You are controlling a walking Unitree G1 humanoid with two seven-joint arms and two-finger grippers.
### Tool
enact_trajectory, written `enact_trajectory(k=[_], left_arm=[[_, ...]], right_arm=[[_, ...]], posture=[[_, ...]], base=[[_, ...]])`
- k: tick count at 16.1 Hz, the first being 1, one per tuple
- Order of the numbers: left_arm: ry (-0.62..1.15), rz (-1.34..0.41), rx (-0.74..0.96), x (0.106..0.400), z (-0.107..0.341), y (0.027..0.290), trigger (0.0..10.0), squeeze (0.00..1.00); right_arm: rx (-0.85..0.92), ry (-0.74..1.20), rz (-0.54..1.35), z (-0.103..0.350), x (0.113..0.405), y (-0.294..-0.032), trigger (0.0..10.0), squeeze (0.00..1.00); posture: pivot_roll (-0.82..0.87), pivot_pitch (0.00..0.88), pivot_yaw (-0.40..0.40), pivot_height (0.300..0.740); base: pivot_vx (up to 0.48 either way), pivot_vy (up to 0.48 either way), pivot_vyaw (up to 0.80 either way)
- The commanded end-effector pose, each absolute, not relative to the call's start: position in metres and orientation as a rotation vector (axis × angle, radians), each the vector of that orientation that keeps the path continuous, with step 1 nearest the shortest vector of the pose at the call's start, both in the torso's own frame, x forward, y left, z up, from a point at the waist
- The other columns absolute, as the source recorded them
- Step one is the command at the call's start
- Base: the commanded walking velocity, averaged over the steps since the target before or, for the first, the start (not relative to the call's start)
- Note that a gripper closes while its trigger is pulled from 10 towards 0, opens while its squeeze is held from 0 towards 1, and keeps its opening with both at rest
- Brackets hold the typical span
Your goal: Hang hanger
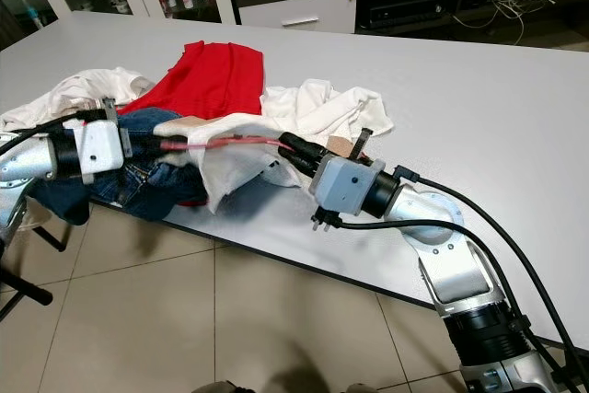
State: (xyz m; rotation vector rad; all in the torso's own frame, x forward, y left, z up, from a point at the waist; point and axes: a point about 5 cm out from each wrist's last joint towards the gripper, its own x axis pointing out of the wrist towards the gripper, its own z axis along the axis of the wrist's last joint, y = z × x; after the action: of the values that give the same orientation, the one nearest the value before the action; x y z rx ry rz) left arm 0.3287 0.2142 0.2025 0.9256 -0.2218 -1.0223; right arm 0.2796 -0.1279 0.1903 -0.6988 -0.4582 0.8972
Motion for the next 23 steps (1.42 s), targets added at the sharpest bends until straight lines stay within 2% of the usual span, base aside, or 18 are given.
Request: enact_trajectory(k=[1, 2, 3, 4, 10, 15, 20, 21, 22, 23], left_arm=[[-0.193, -1.024, 0.946, 0.331, 0.198, 0.213, 0.0, 0.00], [-0.180, -1.014, 0.943, 0.331, 0.197, 0.214, 9.1, 0.00], [-0.176, -1.015, 0.923, 0.331, 0.197, 0.213, 10.0, 0.00], [-0.170, -1.028, 0.866, 0.330, 0.199, 0.214, 10.0, 1.00], [-0.144, -1.120, 0.750, 0.320, 0.207, 0.217, 10.0, 1.00], [-0.160, -1.138, 0.746, 0.314, 0.217, 0.220, 10.0, 1.00], [-0.277, -1.053, 0.881, 0.316, 0.240, 0.219, 10.0, 1.00], [-0.259, -1.071, 0.899, 0.316, 0.241, 0.218, 10.0, 0.07], [-0.244, -1.087, 0.903, 0.314, 0.241, 0.217, 10.0, 0.00], [-0.203, -1.125, 0.908, 0.311, 0.238, 0.216, 10.0, 0.00]], right_arm=[[-0.669, -0.602, 0.903, 0.217, 0.277, -0.117, 10.0, 0.00], [-0.672, -0.601, 0.904, 0.216, 0.278, -0.117, 10.0, 0.00], [-0.673, -0.600, 0.905, 0.216, 0.278, -0.117, 10.0, 0.00], [-0.674, -0.598, 0.906, 0.215, 0.278, -0.116, 10.0, 0.00], [-0.673, -0.588, 0.904, 0.213, 0.278, -0.117, 10.0, 0.00], [-0.674, -0.578, 0.905, 0.211, 0.279, -0.119, 10.0, 0.00], [-0.673, -0.572, 0.911, 0.210, 0.279, -0.119, 10.0, 0.00], [-0.672, -0.565, 0.915, 0.209, 0.279, -0.119, 10.0, 0.00], [-0.673, -0.556, 0.918, 0.207, 0.279, -0.120, 10.0, 0.00], [-0.671, -0.530, 0.920, 0.203, 0.280, -0.121, 10.0, 0.00]], posture=[[-0.12, 0.000, 0.121, 0.740], [-0.12, 0.000, 0.119, 0.740], [-0.12, 0.000, 0.119, 0.740], [-0.12, 0.000, 0.117, 0.740], [-0.11, 0.000, 0.121, 0.740], [-0.11, 0.000, 0.119, 0.740], [-0.11, 0.000, 0.116, 0.740], [-0.11, 0.000, 0.117, 0.740], [-0.11, 0.000, 0.117, 0.740], [-0.11, 0.000, 0.118, 0.740]], base=[[0.000, 0.000, 0.00], [0.000, 0.000, 0.00], [0.000, 0.000, 0.00], [0.000, 0.000, 0.00], [0.000, 0.000, 0.00], [0.000, 0.000, 0.00], [0.000, 0.000, 0.00], [0.000, 0.000, 0.00], [0.000, 0.000, 0.00], [0.000, 0.000, 0.00]])
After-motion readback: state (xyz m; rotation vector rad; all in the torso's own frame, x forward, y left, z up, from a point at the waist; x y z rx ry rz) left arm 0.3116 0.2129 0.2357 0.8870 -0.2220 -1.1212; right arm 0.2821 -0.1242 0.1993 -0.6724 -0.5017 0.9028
